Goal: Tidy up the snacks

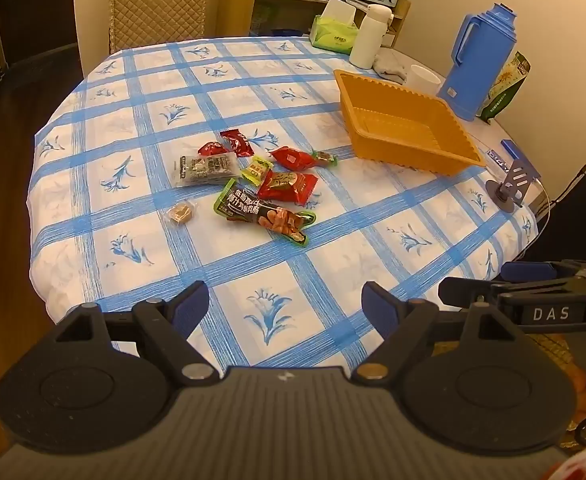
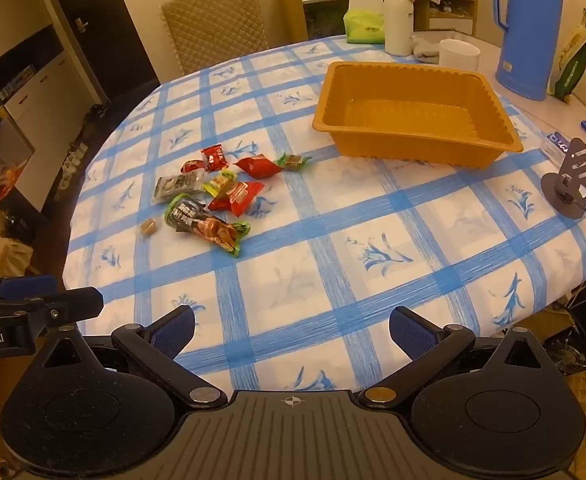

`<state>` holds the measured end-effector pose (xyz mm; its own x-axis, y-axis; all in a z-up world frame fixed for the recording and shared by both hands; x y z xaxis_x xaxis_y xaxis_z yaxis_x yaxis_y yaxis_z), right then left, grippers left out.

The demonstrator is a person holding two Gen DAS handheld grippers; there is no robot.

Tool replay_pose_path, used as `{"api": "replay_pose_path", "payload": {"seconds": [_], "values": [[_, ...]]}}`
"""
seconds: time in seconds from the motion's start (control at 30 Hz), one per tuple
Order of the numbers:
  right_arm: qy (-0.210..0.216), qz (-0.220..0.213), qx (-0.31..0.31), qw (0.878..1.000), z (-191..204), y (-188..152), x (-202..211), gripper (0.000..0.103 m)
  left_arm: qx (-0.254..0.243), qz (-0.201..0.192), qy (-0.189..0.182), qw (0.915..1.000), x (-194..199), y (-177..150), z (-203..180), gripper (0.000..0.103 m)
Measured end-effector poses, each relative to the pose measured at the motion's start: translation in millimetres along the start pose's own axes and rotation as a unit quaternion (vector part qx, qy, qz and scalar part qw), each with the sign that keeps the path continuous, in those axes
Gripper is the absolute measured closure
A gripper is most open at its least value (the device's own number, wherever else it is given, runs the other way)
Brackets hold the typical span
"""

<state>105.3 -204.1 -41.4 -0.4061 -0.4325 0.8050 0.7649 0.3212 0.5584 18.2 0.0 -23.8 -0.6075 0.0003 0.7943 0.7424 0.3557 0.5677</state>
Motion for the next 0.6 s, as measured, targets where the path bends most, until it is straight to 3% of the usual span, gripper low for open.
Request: {"api": "replay_pose_path", "payload": {"seconds": [0.6], "values": [[0.001,-0.003,0.001,1.000,3.3,-1.4,1.2,0.000,-0.001,-0.002,0.001,1.0000,0.0,0.1,0.0,0.021]]}}
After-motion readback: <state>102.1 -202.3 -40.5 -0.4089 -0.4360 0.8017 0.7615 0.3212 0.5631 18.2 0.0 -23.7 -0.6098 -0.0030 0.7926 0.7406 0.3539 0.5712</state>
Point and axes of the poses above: each gripper's, at about its wrist camera, not at the fingertips, and x roughly against the way its jaws point, z to its left, y to its top, the point moved 3 cm from there along -x, roughly the way its jaws point, and after that the axes turned 3 degrees about x, right-handed, at the moved point
